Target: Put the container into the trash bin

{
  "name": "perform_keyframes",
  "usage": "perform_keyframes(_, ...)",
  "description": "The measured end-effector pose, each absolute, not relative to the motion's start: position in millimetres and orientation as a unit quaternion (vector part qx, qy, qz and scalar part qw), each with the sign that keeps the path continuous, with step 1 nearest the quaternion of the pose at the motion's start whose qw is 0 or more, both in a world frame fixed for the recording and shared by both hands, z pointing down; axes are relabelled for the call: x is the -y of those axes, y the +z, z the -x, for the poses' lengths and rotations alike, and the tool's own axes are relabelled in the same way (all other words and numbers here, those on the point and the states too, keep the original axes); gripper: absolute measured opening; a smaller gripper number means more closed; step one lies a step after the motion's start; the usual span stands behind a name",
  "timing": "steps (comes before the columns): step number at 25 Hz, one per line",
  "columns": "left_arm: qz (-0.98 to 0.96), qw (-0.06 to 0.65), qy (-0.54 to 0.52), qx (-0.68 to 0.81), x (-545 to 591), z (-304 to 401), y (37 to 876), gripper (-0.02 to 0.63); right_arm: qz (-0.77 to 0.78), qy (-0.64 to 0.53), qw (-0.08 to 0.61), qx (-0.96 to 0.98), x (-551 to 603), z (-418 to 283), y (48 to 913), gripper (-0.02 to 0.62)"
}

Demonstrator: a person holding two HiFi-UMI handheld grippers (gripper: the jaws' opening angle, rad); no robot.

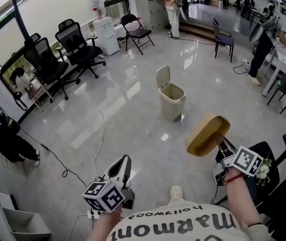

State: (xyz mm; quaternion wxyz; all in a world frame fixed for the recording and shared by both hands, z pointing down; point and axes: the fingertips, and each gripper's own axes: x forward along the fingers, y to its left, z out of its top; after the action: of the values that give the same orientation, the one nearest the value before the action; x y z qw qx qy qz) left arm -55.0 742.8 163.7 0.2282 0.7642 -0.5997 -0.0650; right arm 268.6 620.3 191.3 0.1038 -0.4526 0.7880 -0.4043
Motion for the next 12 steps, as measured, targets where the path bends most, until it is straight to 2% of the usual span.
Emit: perform_keyframes(12,-0.73,0.238,-0.074,0.637,-623,59,179,-0.005,0.408,-0.412,0.084,-0.81,-466,-262,195,0.014)
